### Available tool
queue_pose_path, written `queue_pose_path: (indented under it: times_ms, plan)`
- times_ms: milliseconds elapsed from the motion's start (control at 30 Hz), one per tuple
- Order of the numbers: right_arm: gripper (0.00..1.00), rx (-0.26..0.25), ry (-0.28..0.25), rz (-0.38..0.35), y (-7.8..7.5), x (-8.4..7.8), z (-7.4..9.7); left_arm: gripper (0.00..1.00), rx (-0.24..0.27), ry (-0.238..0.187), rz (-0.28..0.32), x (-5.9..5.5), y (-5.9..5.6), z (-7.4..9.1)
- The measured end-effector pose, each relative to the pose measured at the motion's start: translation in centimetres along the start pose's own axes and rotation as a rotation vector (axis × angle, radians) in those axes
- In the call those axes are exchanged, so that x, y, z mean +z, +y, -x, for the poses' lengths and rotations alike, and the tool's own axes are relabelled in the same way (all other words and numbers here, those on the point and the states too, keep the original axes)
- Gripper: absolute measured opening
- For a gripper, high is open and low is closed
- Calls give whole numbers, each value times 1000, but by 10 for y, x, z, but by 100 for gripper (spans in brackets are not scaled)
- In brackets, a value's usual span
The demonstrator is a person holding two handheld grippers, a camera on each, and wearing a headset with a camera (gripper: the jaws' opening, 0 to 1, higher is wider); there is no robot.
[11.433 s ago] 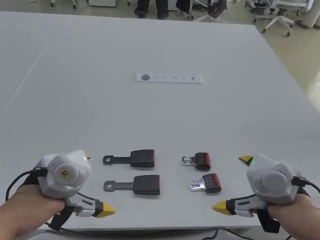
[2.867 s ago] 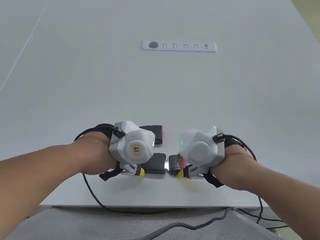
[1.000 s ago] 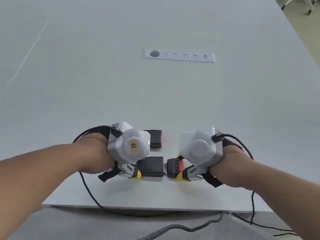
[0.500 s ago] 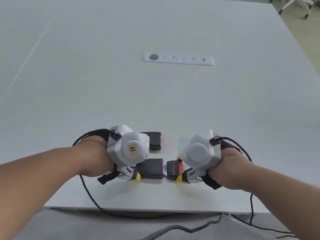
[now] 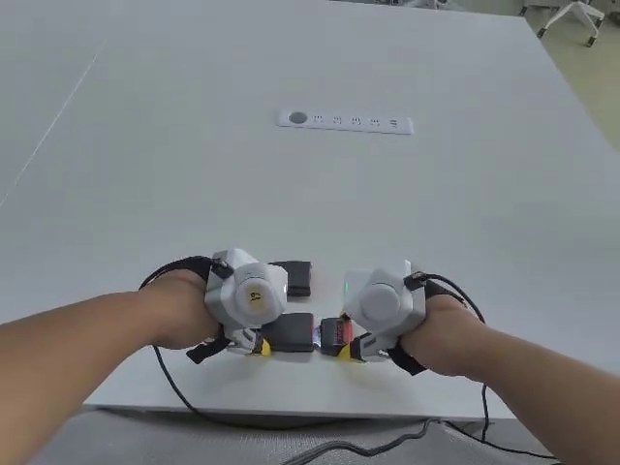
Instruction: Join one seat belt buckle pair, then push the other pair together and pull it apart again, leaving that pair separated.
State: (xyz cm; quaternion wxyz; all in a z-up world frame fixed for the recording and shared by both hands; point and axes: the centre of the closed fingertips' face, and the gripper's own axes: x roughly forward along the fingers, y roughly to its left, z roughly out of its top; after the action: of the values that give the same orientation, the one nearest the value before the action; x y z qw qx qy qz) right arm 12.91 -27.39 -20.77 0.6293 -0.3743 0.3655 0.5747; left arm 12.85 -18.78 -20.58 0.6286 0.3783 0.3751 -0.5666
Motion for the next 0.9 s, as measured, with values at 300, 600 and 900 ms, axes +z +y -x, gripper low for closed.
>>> queue_pose_path:
  times_ms: [300, 600, 900]
  plan:
    - [35, 2, 12, 8, -1, 3, 1, 34, -10, 18, 10, -5, -1, 2]
    - [37, 13, -6, 17, 3, 9, 19, 40, 1, -44, 25, 9, -2, 20]
    - [33, -1, 0, 52, -7, 6, 36, 39, 26, -130, 64, 39, 16, 39]
